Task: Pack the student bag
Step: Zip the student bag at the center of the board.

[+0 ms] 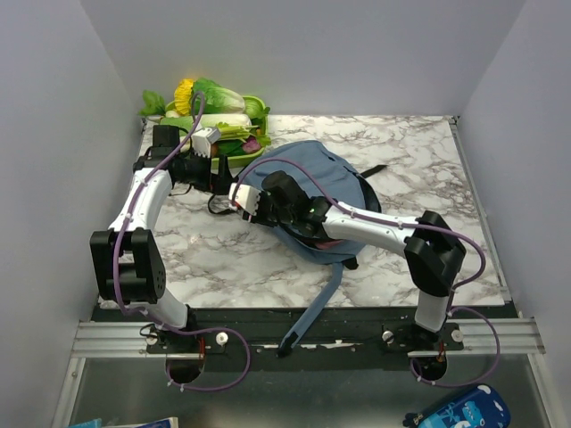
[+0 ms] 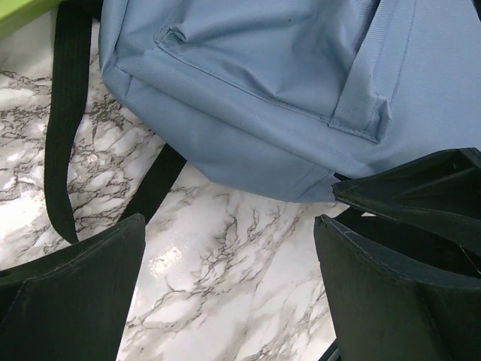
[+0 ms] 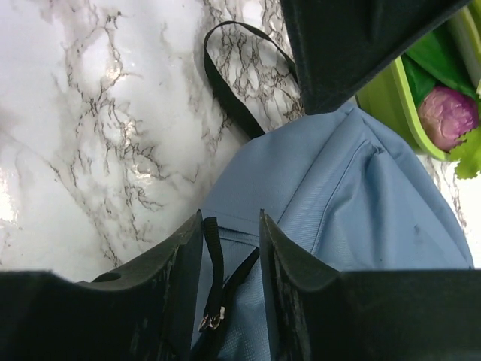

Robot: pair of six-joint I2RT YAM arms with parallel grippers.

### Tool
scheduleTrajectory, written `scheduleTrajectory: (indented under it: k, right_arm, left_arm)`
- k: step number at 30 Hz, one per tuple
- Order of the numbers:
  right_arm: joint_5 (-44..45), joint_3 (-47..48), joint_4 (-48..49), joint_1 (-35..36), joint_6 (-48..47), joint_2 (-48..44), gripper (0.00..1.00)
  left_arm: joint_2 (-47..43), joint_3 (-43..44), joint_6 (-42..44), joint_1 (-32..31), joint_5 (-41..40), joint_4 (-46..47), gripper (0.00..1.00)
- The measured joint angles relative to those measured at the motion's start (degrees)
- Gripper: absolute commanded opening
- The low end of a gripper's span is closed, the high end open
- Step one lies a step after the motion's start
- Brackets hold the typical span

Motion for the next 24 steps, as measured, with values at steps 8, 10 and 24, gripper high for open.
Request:
scheduleTrajectory:
  k: [8,10,24]
  right_arm:
    - [2.3,0.0,0.8,0.0,-0.3,0.6,0.01]
    - [3.2,0.0,1.0,0.0,0.1,0.6,0.01]
    - [5.5,-9.6,5.2,-0.1,8.9,-9.5,0.01]
  left_arm:
    - [0.5,-0.2,-0.5,0.0,-0.1,1.1,0.99]
    - [0.5,-0.8,-0.6,0.0,0.0,1.8,0.99]
    - [3.3,-5.9,-2.8,-16.0,-4.2,11.1,0.99]
